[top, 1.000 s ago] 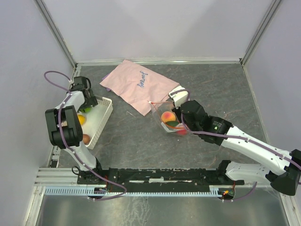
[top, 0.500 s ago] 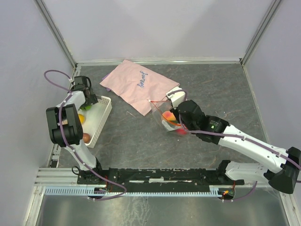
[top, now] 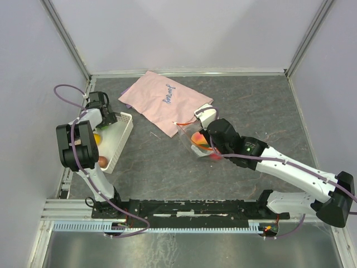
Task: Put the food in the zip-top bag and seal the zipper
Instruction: Pick up the fake fruit from the bin.
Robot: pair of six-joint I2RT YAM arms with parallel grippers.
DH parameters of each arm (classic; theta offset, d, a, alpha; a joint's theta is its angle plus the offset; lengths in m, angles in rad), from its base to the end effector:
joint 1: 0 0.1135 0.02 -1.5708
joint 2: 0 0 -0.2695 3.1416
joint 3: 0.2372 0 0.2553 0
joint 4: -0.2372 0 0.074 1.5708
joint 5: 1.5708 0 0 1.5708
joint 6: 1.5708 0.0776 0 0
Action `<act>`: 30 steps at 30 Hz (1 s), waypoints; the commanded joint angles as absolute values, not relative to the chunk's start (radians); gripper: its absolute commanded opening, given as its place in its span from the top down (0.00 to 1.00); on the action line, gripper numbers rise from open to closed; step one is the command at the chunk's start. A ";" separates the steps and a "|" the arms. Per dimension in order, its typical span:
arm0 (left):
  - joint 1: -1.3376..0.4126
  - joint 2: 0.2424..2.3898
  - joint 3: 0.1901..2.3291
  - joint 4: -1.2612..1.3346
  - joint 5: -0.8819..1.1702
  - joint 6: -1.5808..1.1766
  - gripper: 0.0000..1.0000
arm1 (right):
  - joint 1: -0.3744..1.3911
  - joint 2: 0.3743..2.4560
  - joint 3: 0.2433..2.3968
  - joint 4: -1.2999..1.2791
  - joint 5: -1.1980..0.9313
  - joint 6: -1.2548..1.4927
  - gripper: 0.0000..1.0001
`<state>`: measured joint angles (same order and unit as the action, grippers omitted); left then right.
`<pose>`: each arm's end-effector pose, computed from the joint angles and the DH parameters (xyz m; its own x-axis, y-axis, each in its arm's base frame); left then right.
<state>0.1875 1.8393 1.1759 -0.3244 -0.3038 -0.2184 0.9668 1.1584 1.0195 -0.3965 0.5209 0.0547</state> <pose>0.3940 0.0984 0.1442 -0.7271 -0.3484 -0.5916 -0.5093 0.8515 0.1245 0.1951 0.2148 0.3134 -0.3151 -0.3731 -0.8727 -0.4543 0.8666 -0.2065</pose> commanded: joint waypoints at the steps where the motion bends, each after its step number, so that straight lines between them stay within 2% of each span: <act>1: 0.192 1.820 1.175 -0.261 -0.277 -0.188 0.06 | 0.967 1.164 1.048 -0.373 0.515 0.054 0.98; 9: 0.189 1.746 1.174 -0.270 -0.235 -0.190 0.20 | 0.967 1.164 1.058 -0.386 0.506 0.060 0.98; 19: 0.160 1.548 1.179 -0.375 -0.148 -0.241 0.22 | 0.968 1.166 1.090 -0.404 0.506 0.064 0.98; 30: 0.017 1.250 1.088 -0.408 -0.001 -0.319 0.23 | 0.968 1.181 1.145 -0.443 0.593 0.042 0.98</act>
